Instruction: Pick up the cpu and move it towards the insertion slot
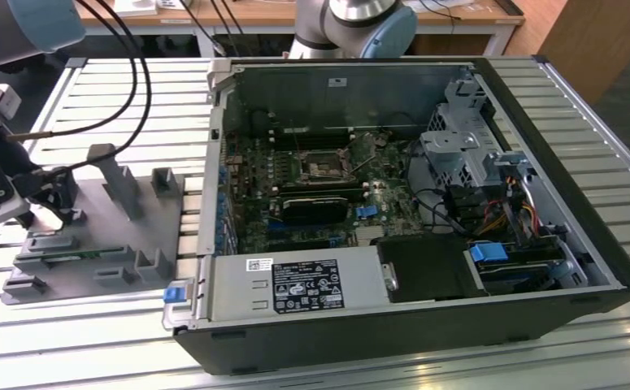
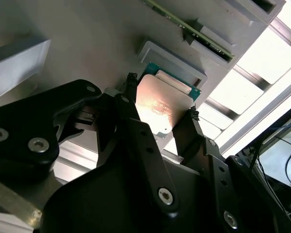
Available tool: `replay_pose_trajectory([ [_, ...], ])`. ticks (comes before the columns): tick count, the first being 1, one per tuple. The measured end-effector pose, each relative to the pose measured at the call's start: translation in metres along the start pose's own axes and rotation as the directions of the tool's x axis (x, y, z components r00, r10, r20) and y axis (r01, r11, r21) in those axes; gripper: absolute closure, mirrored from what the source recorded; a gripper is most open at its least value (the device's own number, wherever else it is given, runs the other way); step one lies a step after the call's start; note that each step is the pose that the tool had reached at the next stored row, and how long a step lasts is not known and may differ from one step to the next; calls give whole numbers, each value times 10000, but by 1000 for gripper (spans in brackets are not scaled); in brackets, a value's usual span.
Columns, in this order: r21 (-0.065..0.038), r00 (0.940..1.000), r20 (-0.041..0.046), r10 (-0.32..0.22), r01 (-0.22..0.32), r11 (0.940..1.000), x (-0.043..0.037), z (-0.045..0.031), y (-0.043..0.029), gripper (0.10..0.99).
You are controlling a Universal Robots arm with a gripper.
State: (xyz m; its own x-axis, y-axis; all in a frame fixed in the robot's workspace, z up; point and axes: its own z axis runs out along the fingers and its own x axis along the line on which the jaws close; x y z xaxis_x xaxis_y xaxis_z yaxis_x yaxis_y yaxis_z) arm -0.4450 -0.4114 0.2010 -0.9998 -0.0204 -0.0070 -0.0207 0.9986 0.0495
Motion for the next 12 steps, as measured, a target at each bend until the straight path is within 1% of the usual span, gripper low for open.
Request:
replay_pose_trajectory([
  [12,0,10000,0,0,0,10000,-1,-95,5,545],
])
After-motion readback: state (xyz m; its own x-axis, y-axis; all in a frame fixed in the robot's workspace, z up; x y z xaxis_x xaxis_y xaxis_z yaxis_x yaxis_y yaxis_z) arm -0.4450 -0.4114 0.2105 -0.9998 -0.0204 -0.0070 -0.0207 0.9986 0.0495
